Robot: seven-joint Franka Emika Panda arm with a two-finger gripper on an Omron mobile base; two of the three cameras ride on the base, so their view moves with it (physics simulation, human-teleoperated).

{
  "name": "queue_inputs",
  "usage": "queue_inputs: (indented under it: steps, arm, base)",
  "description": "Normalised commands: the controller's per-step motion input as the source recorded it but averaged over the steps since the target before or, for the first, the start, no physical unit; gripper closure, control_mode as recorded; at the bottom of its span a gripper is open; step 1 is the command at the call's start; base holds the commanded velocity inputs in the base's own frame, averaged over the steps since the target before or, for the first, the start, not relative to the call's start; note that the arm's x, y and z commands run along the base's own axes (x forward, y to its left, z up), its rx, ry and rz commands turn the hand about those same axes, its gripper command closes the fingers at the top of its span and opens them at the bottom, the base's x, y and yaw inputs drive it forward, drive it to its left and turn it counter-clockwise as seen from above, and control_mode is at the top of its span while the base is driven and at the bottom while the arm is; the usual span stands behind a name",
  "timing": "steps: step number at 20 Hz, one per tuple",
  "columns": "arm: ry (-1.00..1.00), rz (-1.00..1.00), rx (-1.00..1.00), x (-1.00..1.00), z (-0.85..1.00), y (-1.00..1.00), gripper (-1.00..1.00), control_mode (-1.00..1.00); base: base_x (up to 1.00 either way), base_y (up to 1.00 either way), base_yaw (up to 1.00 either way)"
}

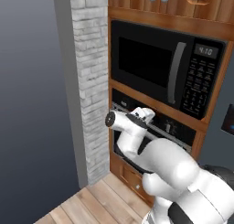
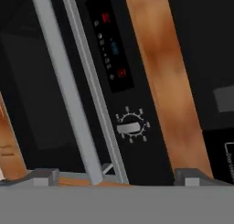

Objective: Take the baked cake out of the oven and place it on the plate for cooling. Then close the oven door.

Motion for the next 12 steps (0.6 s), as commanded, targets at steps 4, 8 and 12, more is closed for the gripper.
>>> queue_inputs:
  steps: [4,8,12]
  arm:
    - [0.15,0.0,-0.18,0.35,-0.71,-0.21,-1.0,-1.0]
    - [0.08,0.0,-0.16,0.37,-0.55,-0.21,-1.0,-1.0]
    - [0.0,0.0,-0.13,0.47,-0.45,-0.38,-1.0,-1.0]
  base:
    - [0.0,0.0,0.0]
    - [0.0,0.0,0.0]
    - [0.0,0.0,0.0]
